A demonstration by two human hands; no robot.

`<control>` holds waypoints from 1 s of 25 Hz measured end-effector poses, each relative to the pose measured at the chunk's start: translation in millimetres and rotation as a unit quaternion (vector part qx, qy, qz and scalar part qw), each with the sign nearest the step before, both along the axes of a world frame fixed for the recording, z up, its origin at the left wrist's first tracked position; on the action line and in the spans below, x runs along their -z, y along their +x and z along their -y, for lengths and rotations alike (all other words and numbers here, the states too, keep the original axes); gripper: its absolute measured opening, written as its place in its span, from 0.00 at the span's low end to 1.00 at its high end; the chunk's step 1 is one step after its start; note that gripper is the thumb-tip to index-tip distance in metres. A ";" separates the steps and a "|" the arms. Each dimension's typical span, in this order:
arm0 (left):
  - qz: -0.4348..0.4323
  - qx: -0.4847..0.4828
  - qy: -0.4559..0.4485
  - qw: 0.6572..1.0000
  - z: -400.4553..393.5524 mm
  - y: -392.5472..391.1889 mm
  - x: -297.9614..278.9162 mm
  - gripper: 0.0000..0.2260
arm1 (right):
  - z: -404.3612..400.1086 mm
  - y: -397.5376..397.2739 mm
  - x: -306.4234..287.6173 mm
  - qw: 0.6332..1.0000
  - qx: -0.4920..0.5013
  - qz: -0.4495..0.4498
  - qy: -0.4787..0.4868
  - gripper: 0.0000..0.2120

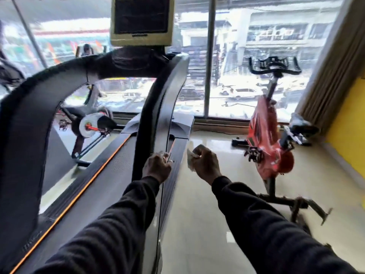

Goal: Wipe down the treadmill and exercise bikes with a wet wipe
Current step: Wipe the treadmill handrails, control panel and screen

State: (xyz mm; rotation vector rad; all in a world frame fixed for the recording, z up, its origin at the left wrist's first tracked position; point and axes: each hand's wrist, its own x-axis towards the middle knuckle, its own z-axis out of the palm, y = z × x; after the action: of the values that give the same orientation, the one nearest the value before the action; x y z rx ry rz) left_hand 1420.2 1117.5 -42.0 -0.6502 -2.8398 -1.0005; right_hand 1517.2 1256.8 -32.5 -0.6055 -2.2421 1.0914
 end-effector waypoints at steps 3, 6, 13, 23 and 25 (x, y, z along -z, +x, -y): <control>0.005 -0.070 0.055 0.996 2.5 -47.3 6.3 0.15 | 3.8 -51.7 2.6 0.998 -0.042 -0.011 0.043 0.12; 0.012 -0.120 0.089 0.989 3.7 -85.1 15.4 0.18 | 5.3 -102.7 10.8 0.994 -0.088 0.000 0.064 0.13; 0.074 -0.121 0.046 0.989 7.4 -123.3 26.6 0.25 | 4.8 -195.5 15.5 0.984 -0.152 0.009 0.086 0.06; 0.081 -0.238 0.029 0.968 -15.2 -131.3 17.2 0.19 | -5.8 -224.2 68.5 0.876 -0.404 -0.110 0.241 0.09; 0.072 -0.248 0.037 0.965 -18.5 -130.7 17.1 0.18 | -21.6 -225.5 68.1 0.835 -0.449 -0.142 0.283 0.08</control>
State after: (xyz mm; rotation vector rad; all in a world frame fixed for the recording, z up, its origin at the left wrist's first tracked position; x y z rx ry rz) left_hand 1289.5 1136.0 -59.1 0.1495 -2.8357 -1.0816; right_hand 1291.8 1278.4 -100.6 0.8933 -2.4028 0.7219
